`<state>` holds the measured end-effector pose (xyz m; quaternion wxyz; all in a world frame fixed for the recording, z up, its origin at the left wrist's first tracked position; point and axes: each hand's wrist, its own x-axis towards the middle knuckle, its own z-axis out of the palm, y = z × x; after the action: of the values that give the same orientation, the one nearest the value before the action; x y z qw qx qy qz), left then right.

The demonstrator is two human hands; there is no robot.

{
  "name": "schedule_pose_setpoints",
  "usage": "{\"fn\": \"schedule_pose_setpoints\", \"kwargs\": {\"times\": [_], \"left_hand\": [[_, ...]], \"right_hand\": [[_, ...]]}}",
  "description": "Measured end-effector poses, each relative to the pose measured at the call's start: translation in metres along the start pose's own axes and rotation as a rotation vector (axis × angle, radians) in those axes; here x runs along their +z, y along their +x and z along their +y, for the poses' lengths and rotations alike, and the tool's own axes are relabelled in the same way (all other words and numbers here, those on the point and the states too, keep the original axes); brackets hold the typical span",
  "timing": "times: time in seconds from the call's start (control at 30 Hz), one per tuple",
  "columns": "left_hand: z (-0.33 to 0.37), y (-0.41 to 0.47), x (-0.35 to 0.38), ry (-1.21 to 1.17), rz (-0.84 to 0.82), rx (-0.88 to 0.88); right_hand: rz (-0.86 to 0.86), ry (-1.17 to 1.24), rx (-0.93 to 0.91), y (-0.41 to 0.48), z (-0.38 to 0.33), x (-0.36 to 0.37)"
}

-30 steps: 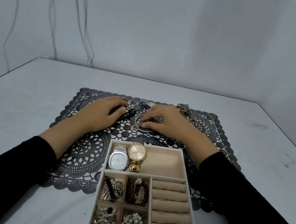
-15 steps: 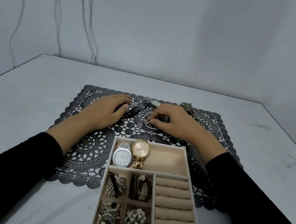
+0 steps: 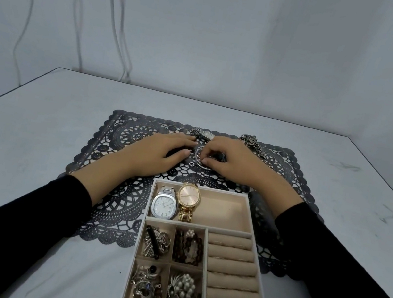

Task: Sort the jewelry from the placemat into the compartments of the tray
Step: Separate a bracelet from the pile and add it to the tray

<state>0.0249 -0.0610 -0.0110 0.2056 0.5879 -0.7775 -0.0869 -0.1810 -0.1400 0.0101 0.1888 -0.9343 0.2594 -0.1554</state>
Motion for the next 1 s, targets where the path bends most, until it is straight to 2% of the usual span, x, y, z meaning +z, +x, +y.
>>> {"fn": "schedule_pose_setpoints", "kwargs": {"times": [0.33,0.6,0.83,1.0], "left_hand": [[-0.0041,0.001,0.0036,0.038,-0.028,-0.068],[-0.0033,-0.0009,0.0012,0.006,-0.056,0.041],[0.0014,-0.0029,-0.0014,-0.003,-0.054,0.055],[-0.0009,-0.002,0.0004,-0.022,-0.113,0.037]], "right_hand": [[0.006,0.079,0.001,-0.0072,-0.0002,-0.0045],[-0.002,0.035,-0.009,-0.0082,0.0013,-0.0038],[0.011,0.015,-0.009,-0.0093,0.0013,-0.0021],[0.035,0.026,-0.016,-0.01,0.0036,0.0]]}}
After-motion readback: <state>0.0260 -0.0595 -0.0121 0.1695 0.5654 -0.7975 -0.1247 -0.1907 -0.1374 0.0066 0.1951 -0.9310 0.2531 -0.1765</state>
